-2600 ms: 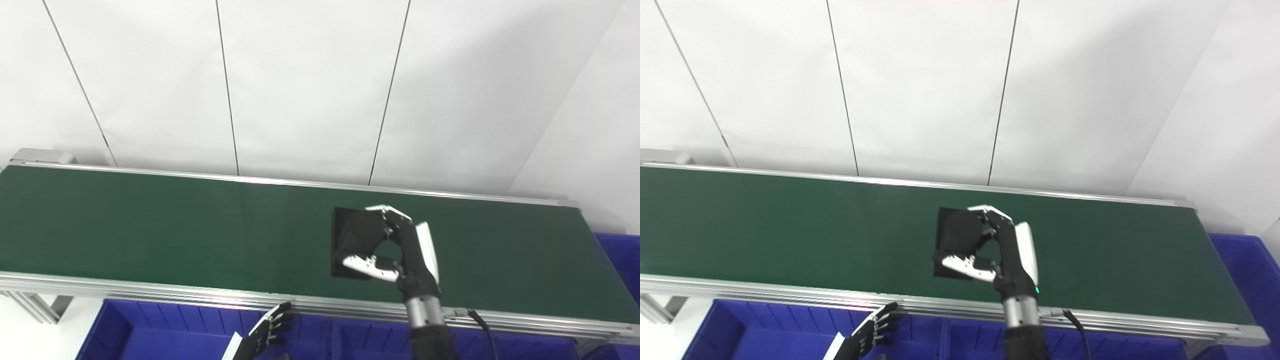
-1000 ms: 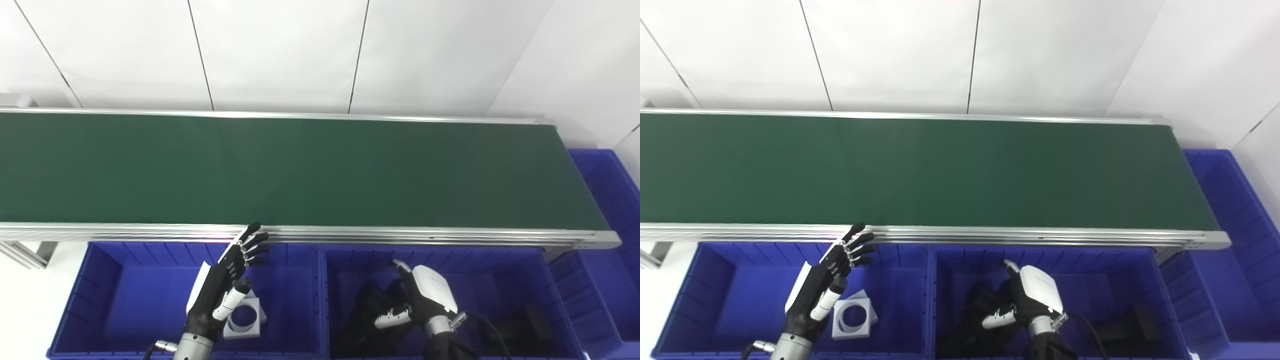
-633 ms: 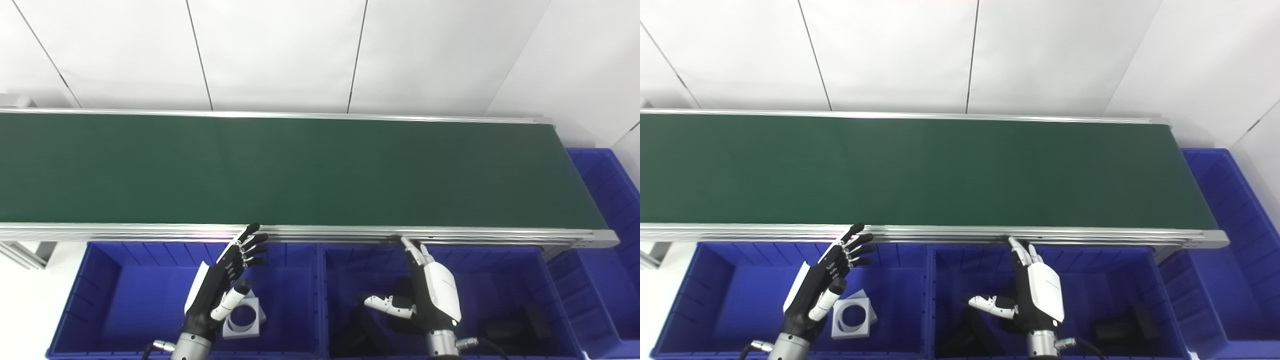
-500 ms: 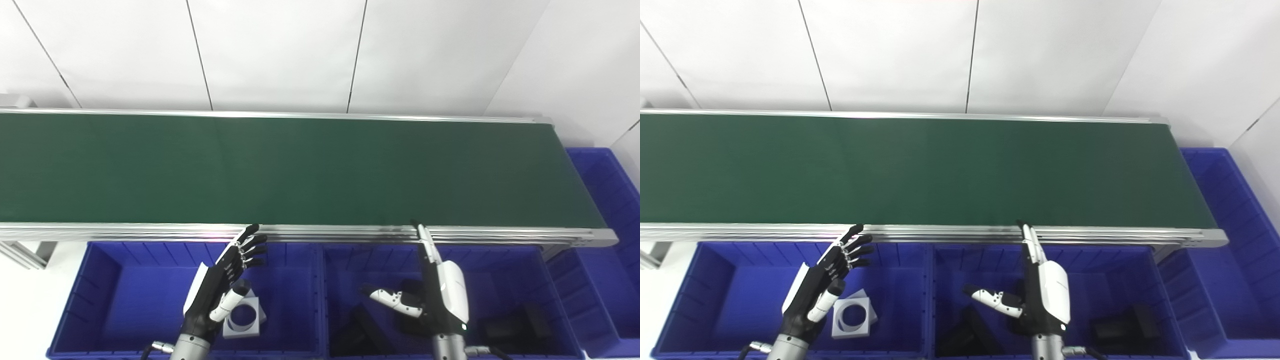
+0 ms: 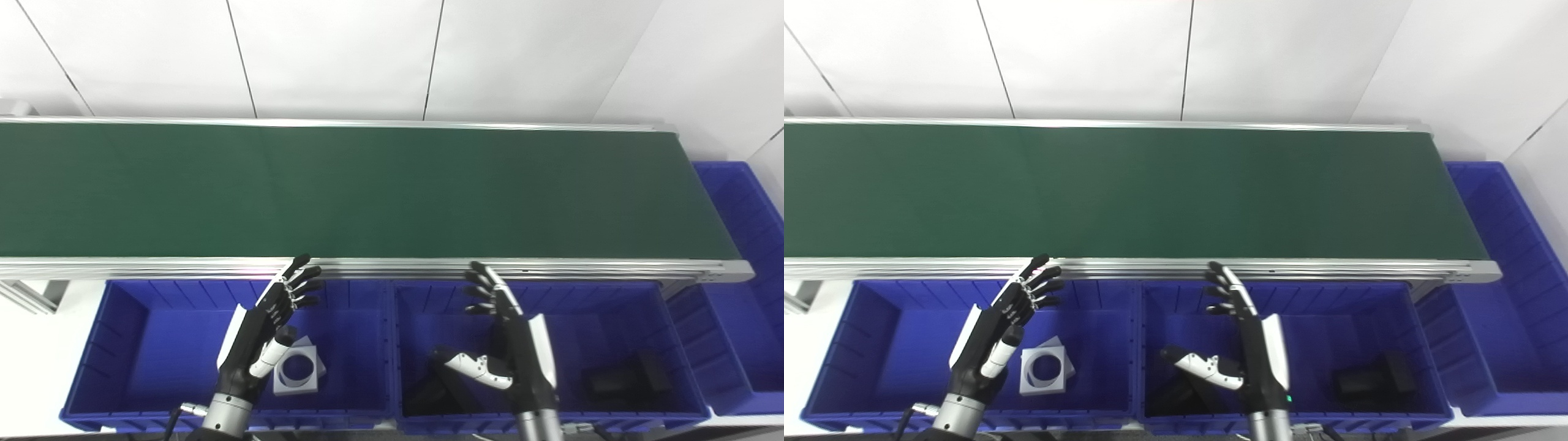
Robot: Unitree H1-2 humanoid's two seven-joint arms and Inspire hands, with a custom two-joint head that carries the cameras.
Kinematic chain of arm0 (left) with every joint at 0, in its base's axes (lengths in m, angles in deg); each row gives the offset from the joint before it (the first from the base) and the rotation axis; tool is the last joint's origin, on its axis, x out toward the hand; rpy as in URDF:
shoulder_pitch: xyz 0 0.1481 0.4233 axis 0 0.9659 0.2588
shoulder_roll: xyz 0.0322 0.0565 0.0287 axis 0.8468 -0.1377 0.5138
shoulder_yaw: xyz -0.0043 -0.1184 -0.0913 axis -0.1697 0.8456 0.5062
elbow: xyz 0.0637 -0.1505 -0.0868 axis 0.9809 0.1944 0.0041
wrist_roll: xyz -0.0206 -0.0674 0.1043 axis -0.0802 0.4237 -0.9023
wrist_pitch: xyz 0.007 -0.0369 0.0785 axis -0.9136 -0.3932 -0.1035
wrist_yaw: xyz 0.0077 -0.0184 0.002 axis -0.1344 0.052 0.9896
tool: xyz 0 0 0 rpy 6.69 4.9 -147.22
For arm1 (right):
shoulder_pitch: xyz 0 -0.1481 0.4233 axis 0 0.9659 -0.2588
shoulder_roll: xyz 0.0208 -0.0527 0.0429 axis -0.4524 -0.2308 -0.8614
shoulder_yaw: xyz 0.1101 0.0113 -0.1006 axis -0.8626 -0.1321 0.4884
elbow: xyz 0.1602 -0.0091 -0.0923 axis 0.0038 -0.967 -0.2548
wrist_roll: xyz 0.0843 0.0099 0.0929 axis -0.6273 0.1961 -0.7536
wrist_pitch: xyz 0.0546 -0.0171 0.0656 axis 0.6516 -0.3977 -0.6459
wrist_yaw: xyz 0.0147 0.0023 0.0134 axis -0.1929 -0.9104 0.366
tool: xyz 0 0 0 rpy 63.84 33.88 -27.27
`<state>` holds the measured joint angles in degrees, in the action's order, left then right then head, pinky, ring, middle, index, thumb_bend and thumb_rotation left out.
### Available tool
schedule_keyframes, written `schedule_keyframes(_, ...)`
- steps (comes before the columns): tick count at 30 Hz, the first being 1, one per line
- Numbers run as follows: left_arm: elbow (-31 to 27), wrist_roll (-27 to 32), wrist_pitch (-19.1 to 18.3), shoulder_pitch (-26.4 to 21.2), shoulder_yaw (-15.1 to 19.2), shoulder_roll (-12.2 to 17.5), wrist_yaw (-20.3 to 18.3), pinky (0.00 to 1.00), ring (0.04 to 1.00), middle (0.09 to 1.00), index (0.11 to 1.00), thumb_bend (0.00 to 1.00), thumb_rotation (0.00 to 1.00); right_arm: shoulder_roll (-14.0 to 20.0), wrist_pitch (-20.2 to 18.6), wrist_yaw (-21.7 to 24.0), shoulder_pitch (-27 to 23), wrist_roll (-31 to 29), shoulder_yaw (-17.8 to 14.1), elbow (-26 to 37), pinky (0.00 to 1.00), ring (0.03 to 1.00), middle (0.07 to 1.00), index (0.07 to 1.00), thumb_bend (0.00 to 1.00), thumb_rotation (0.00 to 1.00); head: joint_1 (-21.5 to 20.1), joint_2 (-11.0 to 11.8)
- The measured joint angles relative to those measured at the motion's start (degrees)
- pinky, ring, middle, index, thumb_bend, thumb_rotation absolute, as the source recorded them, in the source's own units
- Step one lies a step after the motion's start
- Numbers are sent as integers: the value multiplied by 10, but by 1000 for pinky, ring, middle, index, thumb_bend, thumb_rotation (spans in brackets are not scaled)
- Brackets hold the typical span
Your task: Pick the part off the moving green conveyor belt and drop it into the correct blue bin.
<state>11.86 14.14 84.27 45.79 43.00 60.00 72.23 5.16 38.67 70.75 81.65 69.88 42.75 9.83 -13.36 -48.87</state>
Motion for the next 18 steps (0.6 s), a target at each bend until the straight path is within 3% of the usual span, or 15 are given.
schedule_keyframes(9, 2, -15, 0, 1, -3, -6, 5, 742, 805, 857, 895, 792, 867, 7, 4, 87, -18, -69, -8, -19, 786, 835, 856, 931, 1000, 575, 27, -2)
schedule_keyframes(18, 14, -28, 0, 0, -9, -5, 25, 747, 811, 852, 879, 786, 838, 5, 3, 112, -20, -74, -22, -19, 822, 881, 883, 956, 1000, 596, 46, 11)
